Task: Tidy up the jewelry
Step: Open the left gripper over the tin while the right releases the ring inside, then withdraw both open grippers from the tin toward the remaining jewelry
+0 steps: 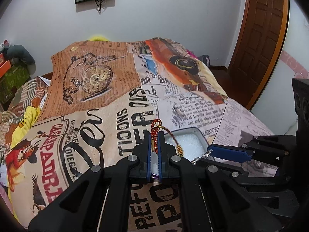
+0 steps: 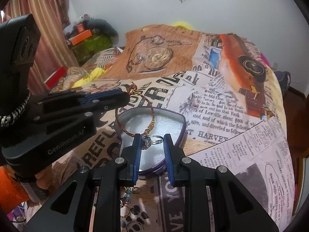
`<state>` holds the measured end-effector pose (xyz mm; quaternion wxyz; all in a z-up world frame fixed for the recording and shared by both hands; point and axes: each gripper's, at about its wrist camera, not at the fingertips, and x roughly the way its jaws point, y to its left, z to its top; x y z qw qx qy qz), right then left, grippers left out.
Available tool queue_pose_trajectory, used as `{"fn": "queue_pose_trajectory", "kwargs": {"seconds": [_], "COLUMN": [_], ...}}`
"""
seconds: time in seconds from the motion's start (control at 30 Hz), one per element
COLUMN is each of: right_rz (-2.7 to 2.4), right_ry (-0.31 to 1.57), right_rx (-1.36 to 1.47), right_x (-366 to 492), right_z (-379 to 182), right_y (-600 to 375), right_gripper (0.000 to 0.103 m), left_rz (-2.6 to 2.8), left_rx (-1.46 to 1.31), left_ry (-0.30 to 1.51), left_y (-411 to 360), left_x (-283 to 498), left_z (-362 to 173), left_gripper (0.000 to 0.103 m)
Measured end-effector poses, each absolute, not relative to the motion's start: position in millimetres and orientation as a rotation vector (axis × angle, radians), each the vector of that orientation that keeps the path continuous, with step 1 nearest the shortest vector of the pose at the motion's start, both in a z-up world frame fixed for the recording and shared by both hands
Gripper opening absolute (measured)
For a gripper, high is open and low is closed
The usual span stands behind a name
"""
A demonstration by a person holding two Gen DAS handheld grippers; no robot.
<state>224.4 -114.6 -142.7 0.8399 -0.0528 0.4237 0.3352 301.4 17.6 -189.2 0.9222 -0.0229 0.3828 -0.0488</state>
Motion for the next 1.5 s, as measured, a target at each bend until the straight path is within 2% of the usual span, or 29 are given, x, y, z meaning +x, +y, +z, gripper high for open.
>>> {"fn": "queue_pose_trajectory", "kwargs": {"seconds": [0.63,0.83,0.9,0.97,1.03,1.5], "right_rz": [0.694,0.678,0.67,0.659,0.648,0.583], "right_ry": [0.912,0.91,0.905,0.895,0.882,0.825], "right_rx": [-0.161,-0.165,-0.167,-0.168,-0.169,-0.14], "right_x": [223,218,216,212,208,179], "right_z": [-144,-138,-135,-130,-126,-93], "right_y": [-109,-112,-113,-115,-117,-139], "right_gripper": [0.021,0.022,0.027,0.032,0.035,0.035], "left_rz": [-0.119,-0.113,-0.108,-0.1,-0.096,-0.084], "left_rx": [-0.032,-0.017,-0.014,-0.013,-0.012,-0.02], "left_ry": [0.844,0.851,0.847,0.835,0.825,0.791], "left_y": [19,17,17,17,17,19], "left_x": [294,286,282,278,272,232], "left_z": [-196,-191,-188,-184,-178,-147], "left_gripper": [0.005,0.014,0.026,0.032,0.033,0.035]}}
